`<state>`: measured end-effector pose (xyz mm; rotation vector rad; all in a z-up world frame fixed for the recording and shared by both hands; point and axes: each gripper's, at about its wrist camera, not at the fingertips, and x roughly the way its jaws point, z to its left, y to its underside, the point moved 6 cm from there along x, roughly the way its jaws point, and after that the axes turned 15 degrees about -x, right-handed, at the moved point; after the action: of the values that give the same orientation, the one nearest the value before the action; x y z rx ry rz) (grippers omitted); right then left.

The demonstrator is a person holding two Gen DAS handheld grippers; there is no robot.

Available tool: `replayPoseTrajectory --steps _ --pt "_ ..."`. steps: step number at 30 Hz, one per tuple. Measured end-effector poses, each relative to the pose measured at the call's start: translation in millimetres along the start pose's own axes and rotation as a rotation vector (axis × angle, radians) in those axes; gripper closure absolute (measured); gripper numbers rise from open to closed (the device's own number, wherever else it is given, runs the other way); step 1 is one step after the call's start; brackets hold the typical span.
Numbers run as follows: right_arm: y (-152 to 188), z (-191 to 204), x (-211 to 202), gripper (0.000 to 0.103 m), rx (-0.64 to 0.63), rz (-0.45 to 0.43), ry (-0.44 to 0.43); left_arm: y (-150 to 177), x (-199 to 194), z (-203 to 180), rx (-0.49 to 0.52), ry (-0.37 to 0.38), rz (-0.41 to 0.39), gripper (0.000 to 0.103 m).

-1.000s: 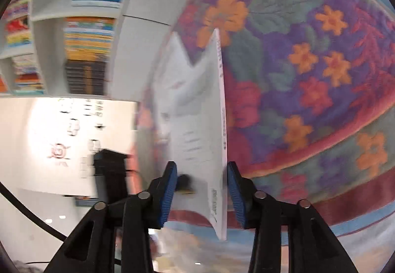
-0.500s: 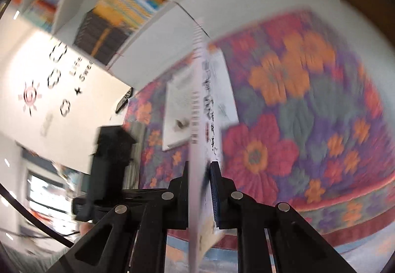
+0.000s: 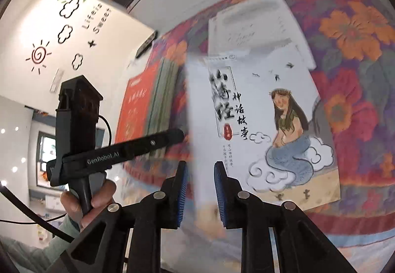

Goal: Organize books

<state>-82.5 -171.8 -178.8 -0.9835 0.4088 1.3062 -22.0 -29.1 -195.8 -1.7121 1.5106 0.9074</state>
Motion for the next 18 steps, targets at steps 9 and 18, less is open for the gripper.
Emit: replayPoseTrajectory --steps 9,18 --pt "-0.1 -81.7 -9.7 0.056 0.010 0.019 0.246 38.7 46.3 -2.8 0.010 -0.074 0.087 0.069" --pt "18.2 -101.8 12.1 0.071 0.015 0.049 0.305 37.6 53.1 -5.6 -0.008 -0.027 0.099 0.069"
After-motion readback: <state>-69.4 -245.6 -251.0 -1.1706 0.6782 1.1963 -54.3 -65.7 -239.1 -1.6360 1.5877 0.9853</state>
